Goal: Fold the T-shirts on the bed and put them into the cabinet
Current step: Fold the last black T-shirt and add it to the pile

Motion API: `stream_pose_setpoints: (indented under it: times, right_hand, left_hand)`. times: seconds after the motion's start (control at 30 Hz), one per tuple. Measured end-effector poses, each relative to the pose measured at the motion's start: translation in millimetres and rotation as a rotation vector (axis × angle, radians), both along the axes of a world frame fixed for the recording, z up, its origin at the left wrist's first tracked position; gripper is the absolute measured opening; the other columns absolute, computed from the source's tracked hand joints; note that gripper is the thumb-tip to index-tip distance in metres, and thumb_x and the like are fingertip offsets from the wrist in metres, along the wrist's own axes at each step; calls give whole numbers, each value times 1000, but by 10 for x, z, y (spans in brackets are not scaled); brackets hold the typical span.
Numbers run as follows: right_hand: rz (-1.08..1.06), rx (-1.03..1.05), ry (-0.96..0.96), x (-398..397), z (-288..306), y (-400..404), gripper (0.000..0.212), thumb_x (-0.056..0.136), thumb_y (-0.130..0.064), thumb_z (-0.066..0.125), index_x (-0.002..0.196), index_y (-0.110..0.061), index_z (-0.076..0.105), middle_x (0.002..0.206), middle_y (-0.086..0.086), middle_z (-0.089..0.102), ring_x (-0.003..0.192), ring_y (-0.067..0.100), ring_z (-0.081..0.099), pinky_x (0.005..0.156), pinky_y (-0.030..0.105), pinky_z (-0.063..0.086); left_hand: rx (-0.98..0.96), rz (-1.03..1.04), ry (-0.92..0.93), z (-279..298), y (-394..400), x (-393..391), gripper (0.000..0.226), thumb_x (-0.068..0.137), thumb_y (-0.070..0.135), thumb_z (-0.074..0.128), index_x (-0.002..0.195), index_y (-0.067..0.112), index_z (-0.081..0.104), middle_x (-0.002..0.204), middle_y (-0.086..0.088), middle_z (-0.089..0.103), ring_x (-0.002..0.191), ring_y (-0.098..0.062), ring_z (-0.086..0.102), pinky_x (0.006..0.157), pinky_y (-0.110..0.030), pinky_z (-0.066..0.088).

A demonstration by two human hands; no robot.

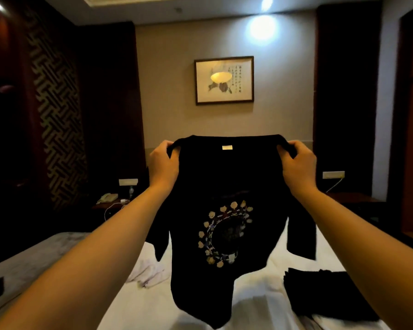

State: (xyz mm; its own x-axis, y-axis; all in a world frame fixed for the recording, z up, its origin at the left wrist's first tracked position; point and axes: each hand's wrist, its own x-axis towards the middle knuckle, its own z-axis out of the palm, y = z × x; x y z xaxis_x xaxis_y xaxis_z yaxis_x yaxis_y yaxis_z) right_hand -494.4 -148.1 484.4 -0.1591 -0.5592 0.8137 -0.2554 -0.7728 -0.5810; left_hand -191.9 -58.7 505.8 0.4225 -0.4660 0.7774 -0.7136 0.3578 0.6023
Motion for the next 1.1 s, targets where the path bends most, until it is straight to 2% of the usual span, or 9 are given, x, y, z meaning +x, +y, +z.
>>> stream_pose_setpoints:
  times: [0.13, 0.2, 0.3, 0.4, 0.57, 0.77, 0.93, 1.03, 1.1]
  right_hand:
    - [-96, -126, 6, -29, 42, 227, 15, 98, -24, 61, 104, -11, 66, 94, 3, 61, 85, 19, 58, 71, 23, 41]
    - [-154, -221, 11, -31, 46, 393, 18, 97, -18, 63, 108, -4, 66, 94, 0, 56, 87, 18, 55, 74, 15, 39]
    - [-242, -385, -5, -61, 50, 628, 17, 97, -14, 63, 106, 1, 65, 91, 7, 57, 83, 12, 48, 73, 4, 34]
    - [-310, -544, -34, -137, 93, 803, 18, 97, -14, 62, 99, 4, 64, 84, 16, 60, 80, 18, 47, 69, 15, 30]
    - [-352, -675, -6, -243, 111, 968, 27, 99, -22, 58, 92, 4, 65, 79, 17, 62, 77, 26, 50, 66, 21, 29]
    - [-388, -546, 119, -199, -397, 761, 26, 97, -22, 59, 89, 2, 65, 79, 17, 63, 74, 31, 54, 65, 21, 27]
    - [-358, -274, 204, -95, -1469, 429, 28, 91, -26, 56, 86, 0, 66, 79, 16, 64, 79, 35, 56, 63, 42, 47]
    - [-359, -117, 291, -50, -2178, 289, 33, 90, -29, 54, 85, 2, 66, 76, 15, 63, 81, 36, 56, 60, 42, 47]
    - [-357, -2, 367, -17, -2577, 181, 22, 90, -19, 64, 87, 3, 66, 76, 15, 63, 83, 37, 57, 59, 43, 48]
  left_hand:
    - [-132, 116, -122, 30, 279, -24, 16, 103, 28, 54, 98, 16, 63, 88, 6, 61, 78, -10, 56, 59, -14, 39]
    - [-187, 147, -161, 26, 399, -28, 17, 103, 25, 55, 100, 11, 64, 92, 0, 62, 85, -15, 56, 64, -19, 38]
    - [-313, 200, -230, 35, 598, -46, 15, 101, 19, 57, 104, 6, 65, 97, -8, 63, 91, -20, 57, 74, -23, 39]
    - [-490, 228, -340, 70, 796, -73, 15, 99, 17, 57, 102, 4, 64, 93, -4, 60, 86, -15, 53, 72, -19, 35]
    - [-607, 362, -460, 51, 1003, -91, 13, 97, 17, 58, 96, 4, 62, 85, -11, 61, 77, -24, 55, 65, -28, 38]
    - [-333, 435, -525, -439, 867, 25, 16, 94, 20, 59, 95, 5, 64, 75, -11, 62, 69, -33, 61, 54, -35, 43]
    - [-38, 367, -501, -1379, 581, 120, 13, 90, 17, 63, 96, 6, 66, 81, -15, 67, 74, -37, 65, 58, -39, 50]
    - [177, 326, -478, -2022, 393, 194, 11, 93, 19, 61, 95, 8, 63, 79, -14, 65, 73, -37, 63, 55, -35, 42]
    - [306, 302, -437, -2401, 254, 228, 12, 96, 19, 60, 95, 8, 62, 79, -14, 63, 74, -37, 61, 57, -33, 35]
